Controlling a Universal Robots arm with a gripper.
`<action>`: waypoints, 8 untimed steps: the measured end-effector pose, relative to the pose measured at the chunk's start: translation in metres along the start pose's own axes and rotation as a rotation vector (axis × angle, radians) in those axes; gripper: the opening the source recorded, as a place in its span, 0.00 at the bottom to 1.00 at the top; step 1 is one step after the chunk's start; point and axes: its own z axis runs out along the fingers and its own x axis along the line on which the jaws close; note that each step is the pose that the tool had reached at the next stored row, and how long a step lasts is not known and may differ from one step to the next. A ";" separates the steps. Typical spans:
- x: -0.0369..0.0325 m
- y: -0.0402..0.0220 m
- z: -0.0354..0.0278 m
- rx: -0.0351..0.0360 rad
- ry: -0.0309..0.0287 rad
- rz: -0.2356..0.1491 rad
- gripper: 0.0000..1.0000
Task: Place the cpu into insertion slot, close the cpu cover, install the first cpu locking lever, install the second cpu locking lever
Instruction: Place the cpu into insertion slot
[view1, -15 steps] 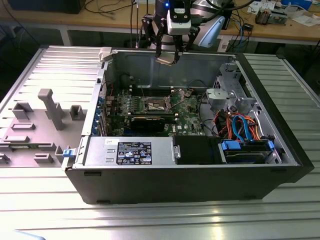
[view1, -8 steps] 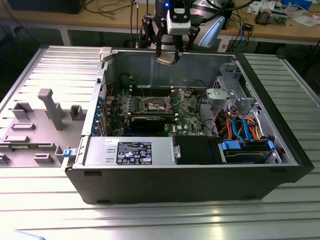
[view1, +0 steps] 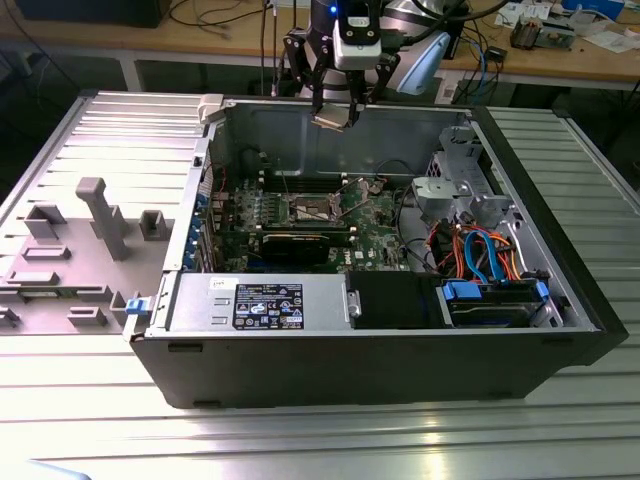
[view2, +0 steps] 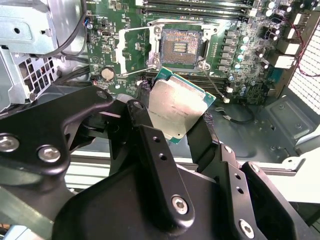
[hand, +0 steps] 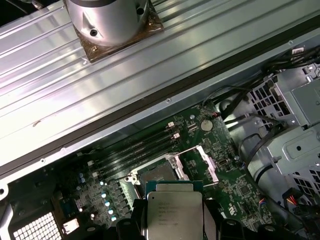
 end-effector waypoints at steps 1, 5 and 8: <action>0.0000 0.0000 0.0000 -0.0001 -0.0003 0.003 0.55; 0.0000 -0.0001 0.0000 -0.0004 -0.0016 0.017 0.55; 0.0000 -0.0001 0.0000 -0.0006 -0.0030 0.034 0.55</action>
